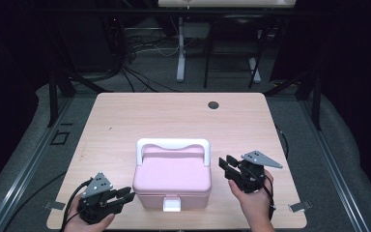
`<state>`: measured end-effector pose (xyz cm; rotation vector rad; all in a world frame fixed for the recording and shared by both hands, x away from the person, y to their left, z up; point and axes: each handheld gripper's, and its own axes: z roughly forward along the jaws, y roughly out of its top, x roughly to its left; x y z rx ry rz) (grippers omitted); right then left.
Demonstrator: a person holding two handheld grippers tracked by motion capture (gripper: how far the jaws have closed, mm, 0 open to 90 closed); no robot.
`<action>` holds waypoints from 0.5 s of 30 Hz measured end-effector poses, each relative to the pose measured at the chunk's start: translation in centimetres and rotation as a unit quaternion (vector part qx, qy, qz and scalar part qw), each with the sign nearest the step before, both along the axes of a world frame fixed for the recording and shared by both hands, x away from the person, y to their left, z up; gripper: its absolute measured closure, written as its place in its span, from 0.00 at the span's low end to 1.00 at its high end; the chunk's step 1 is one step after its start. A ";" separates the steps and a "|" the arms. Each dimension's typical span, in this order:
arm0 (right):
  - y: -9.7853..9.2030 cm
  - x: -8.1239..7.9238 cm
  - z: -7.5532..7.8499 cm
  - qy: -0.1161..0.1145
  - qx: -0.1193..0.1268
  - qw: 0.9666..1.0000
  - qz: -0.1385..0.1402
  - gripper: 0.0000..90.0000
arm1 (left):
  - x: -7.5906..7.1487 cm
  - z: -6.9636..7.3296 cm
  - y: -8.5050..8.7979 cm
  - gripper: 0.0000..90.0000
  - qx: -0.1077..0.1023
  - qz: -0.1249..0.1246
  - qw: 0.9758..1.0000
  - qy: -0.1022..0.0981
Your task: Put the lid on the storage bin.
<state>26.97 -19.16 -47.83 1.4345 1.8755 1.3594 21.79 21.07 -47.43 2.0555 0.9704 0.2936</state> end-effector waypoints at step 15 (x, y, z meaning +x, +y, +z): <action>-0.1 0.0 0.1 0.000 -0.001 1.000 -0.001 0.73 | 0.1 0.2 0.6 0.81 -0.007 0.010 1.000 -0.003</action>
